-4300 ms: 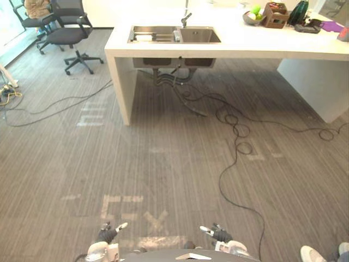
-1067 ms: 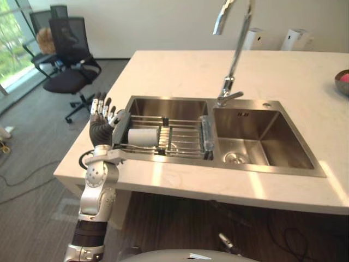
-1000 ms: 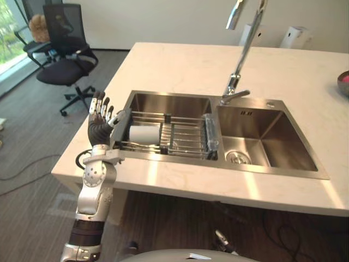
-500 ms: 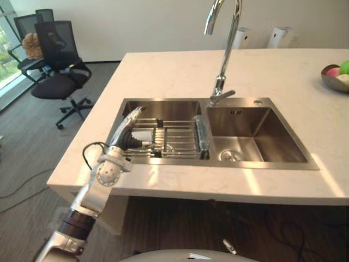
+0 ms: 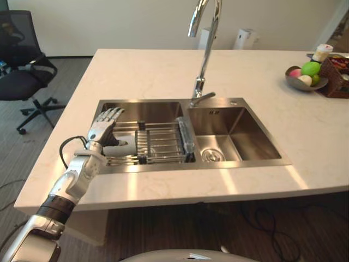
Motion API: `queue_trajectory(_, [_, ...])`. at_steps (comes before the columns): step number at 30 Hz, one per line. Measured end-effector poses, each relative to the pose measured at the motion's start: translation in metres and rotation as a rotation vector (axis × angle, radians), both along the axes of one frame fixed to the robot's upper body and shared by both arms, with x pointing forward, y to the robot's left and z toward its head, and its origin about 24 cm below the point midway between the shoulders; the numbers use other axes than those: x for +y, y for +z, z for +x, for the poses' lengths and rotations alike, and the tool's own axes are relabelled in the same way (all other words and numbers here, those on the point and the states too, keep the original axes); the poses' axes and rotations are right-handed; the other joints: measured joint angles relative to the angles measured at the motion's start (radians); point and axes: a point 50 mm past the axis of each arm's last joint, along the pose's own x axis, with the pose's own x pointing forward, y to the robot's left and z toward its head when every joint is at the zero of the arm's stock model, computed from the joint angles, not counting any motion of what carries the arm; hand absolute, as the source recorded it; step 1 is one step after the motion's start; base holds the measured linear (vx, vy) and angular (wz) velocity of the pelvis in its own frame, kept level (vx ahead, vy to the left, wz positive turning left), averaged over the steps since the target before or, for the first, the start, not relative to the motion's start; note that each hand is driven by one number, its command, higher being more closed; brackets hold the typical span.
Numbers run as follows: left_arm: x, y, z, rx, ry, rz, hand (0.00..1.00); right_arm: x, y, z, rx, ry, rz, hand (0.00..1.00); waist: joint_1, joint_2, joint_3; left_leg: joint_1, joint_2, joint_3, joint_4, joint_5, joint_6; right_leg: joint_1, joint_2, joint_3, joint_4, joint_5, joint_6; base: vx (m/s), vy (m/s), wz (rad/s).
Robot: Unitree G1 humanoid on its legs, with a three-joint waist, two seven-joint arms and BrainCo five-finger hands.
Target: Walk over to the sink, pick up the cup, carry it to the dishwasher, place the cup inside the dishwasher, then close the dishwasher door
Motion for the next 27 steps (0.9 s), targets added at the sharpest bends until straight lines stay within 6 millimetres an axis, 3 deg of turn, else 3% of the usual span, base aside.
queue_trajectory(7, [0.001,-0.017,-0.002,0.063,-0.009,0.097,0.0,-0.001,0.001,-0.002,-0.011,0.004,-0.004,0.0,-0.002,0.002,0.003,0.004,0.003,0.022,0.0,-0.012,-0.003,-0.018,-0.003,0.02,-0.002,0.006,0.01,-0.07,0.007,-0.13])
queue_trajectory(15, [0.001,-0.043,-0.006,0.194,-0.016,0.193,0.0,0.0,0.001,-0.003,-0.003,0.002,0.011,0.0,0.0,-0.012,-0.001,0.004,0.001,0.027,0.0,-0.014,0.002,-0.02,-0.003,0.025,-0.002,0.006,0.006,0.01,-0.006,-0.01])
queue_trajectory(20, [0.004,-0.046,-0.005,0.199,0.024,0.234,0.0,-0.002,0.002,-0.004,0.003,0.006,0.017,0.0,-0.001,-0.011,-0.001,0.023,0.001,0.038,0.0,-0.022,-0.001,-0.013,-0.001,0.027,0.005,0.012,-0.032,0.04,-0.009,-0.05])
queue_trajectory(27, [0.011,-0.052,-0.001,0.201,0.089,0.289,0.0,-0.004,0.003,-0.002,-0.008,0.014,0.023,0.0,-0.007,-0.001,0.006,0.038,0.002,0.06,0.0,-0.029,0.002,-0.016,-0.002,0.032,0.006,0.021,-0.045,-0.05,-0.007,-0.12])
